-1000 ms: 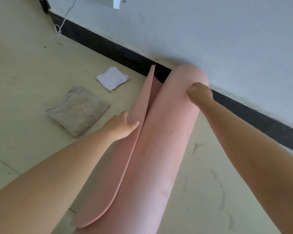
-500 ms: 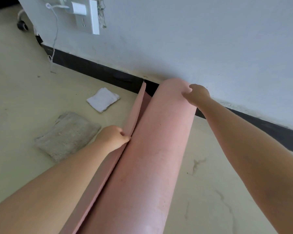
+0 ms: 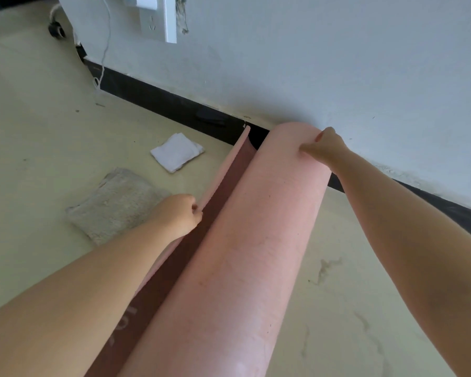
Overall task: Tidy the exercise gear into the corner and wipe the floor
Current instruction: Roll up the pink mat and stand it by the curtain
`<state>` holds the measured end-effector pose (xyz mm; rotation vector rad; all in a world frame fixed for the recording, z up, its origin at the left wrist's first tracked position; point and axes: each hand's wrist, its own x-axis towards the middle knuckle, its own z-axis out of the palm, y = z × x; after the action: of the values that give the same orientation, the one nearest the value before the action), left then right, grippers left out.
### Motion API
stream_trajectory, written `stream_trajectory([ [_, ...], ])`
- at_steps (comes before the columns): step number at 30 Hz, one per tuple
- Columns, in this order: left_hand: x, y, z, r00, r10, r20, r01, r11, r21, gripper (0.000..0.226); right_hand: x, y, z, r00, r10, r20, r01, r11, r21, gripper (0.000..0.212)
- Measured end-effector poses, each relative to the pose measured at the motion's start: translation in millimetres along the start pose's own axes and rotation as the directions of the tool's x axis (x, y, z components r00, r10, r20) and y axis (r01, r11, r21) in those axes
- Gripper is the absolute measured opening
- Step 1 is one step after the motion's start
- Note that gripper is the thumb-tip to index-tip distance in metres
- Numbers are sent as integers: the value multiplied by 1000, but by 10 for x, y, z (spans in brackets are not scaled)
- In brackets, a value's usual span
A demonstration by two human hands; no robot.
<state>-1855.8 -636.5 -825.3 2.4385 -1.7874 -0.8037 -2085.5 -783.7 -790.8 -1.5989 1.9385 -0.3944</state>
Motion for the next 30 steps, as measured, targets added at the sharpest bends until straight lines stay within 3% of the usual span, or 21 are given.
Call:
stream_trajectory([
  [2,1,-13,-20,996,16,-87,-15,1000,11,36,24,-8,5,1000,-9,15,8,999,36,61],
  [4,-27,3,-63,990,64,-128,-70,997,-40,39,69,-10,5,999,-20,45,18,999,48,67],
  [8,-151,213,-124,968,236,-83,-240,970,-48,40,152,39,-28,994,1,113,-9,997,70,77],
  [11,-199,311,-113,961,270,-54,-274,954,-121,41,128,45,-55,996,3,94,-11,997,82,74],
  [15,-240,306,-108,959,278,62,-259,942,-211,21,67,-21,-123,997,64,40,-66,995,68,58],
  [18,-272,296,-90,946,267,182,-225,948,-223,27,-18,-54,-181,995,93,-44,-90,994,59,8],
  [20,-287,295,-91,940,231,250,-158,947,-279,29,-49,-48,-185,993,93,-66,-88,993,75,30],
  [22,-327,324,-124,942,197,272,-97,935,-341,37,-137,-71,-191,996,67,-66,-62,995,75,34],
  [25,-370,391,-231,943,199,266,-76,908,-411,33,-274,-209,-334,998,9,-58,-5,997,72,31],
  [27,-416,405,-366,963,172,210,-65,896,-439,56,-399,-352,-514,995,-62,-78,68,995,72,29],
  [30,-602,381,-682,978,142,155,-41,851,-523,59,-777,-639,-819,977,-183,-105,194,976,100,12],
])
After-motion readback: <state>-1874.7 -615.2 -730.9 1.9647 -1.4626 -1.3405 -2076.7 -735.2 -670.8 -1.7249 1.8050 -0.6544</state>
